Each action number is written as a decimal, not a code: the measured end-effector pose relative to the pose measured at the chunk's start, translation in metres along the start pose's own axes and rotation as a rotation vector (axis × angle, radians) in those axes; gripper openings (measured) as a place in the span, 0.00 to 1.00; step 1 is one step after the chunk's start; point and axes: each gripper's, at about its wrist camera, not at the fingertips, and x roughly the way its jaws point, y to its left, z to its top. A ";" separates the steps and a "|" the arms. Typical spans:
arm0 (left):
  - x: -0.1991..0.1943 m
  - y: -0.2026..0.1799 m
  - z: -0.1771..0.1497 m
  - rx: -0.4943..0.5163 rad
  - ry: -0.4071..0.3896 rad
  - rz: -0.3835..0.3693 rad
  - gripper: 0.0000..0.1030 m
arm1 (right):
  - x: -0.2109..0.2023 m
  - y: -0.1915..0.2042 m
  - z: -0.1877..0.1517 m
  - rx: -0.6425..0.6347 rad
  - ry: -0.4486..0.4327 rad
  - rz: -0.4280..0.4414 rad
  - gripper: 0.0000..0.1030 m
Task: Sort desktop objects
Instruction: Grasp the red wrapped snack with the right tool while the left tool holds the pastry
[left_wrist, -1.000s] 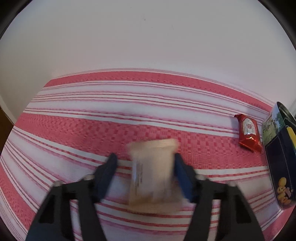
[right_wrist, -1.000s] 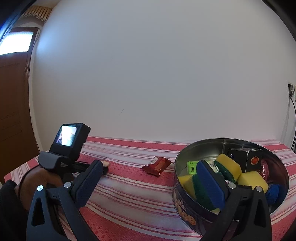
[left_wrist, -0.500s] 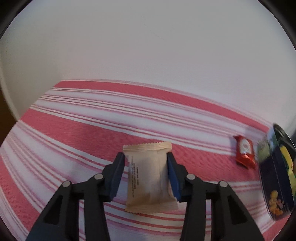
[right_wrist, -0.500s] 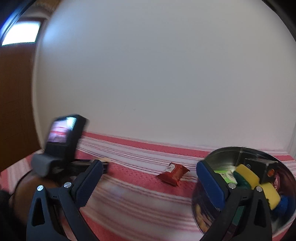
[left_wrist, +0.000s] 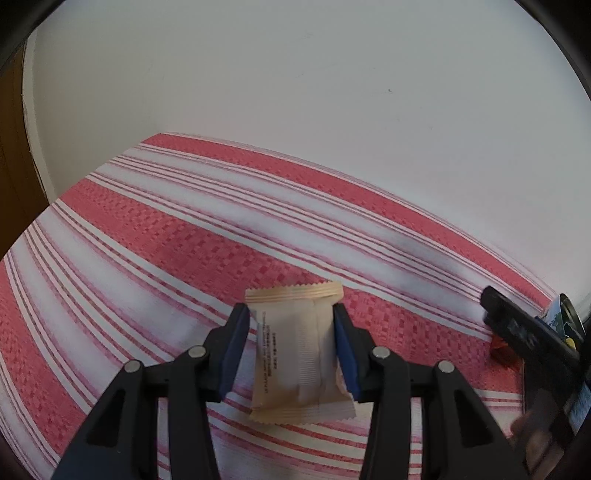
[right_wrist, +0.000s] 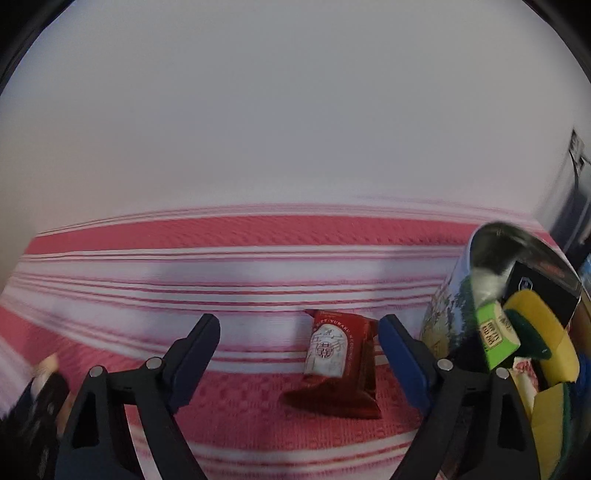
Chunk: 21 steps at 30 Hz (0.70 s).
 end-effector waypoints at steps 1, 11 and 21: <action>0.001 0.000 0.000 -0.002 0.005 -0.006 0.44 | 0.005 0.001 0.002 0.014 0.018 -0.011 0.87; 0.012 0.008 0.001 -0.020 0.020 -0.015 0.44 | 0.043 0.003 0.006 0.091 0.182 -0.014 0.86; 0.010 0.008 -0.002 -0.042 0.010 -0.008 0.45 | 0.025 0.010 -0.015 -0.026 0.079 0.202 0.41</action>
